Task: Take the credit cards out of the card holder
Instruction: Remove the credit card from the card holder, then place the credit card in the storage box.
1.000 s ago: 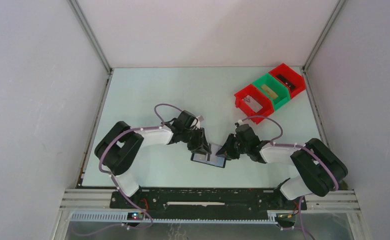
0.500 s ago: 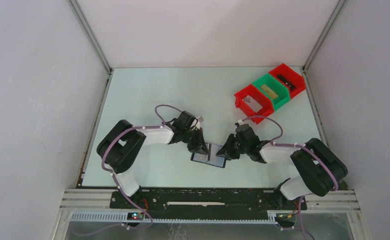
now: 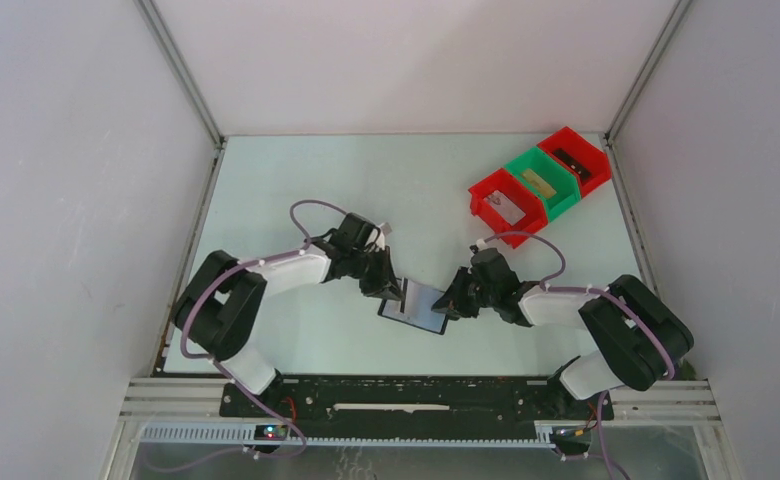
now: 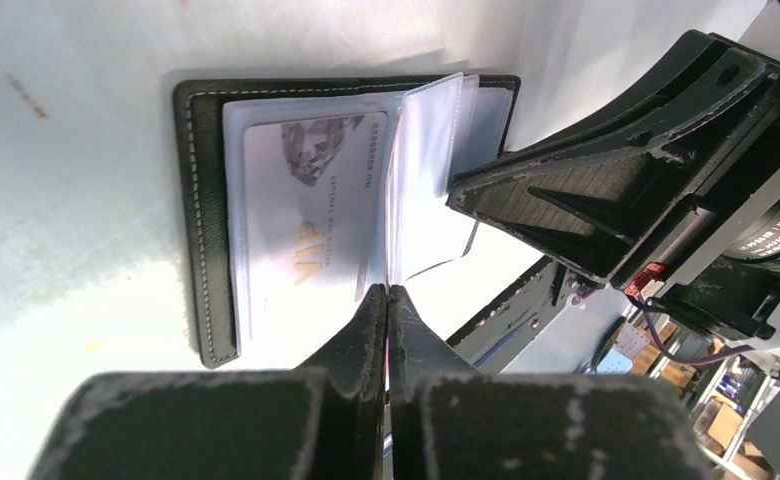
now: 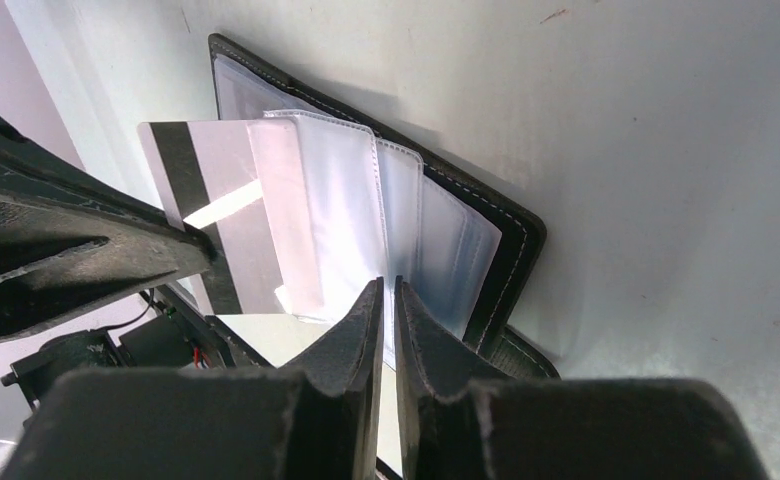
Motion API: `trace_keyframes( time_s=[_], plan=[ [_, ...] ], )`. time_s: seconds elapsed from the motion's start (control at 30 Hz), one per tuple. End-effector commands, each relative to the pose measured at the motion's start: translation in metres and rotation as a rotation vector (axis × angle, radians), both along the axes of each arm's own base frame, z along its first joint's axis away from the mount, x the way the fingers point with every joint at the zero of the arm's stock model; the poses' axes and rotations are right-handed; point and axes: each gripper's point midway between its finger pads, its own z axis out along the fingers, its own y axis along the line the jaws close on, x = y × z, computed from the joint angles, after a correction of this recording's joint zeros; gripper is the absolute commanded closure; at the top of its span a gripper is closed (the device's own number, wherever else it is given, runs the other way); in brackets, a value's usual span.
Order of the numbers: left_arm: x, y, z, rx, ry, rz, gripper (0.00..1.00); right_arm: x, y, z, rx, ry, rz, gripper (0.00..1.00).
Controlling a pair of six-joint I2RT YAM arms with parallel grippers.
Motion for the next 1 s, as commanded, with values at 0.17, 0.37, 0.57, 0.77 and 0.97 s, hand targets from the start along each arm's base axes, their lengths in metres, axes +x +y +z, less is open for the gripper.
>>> trace_keyframes(
  time_s=[0.17, 0.37, 0.57, 0.77, 0.97],
  plan=[
    [0.007, 0.022, 0.024, 0.06, -0.113, -0.014, 1.0, -0.009, -0.018, -0.015, -0.068, 0.038, -0.017, 0.83],
    [0.021, 0.033, 0.073, 0.04, -0.232, -0.001, 1.0, -0.001, -0.02, 0.026, -0.008, -0.042, -0.014, 0.7],
    [0.015, 0.018, 0.125, -0.107, -0.294, -0.062, 1.0, 0.009, -0.018, 0.091, 0.137, -0.195, 0.024, 0.4],
    [0.006, 0.0, 0.173, -0.303, -0.331, -0.108, 1.0, 0.006, -0.001, 0.159, 0.387, -0.326, 0.115, 0.25],
    [-0.004, -0.008, 0.204, -0.45, -0.362, -0.144, 1.0, 0.004, 0.01, 0.208, 0.562, -0.414, 0.154, 0.21]
  ],
)
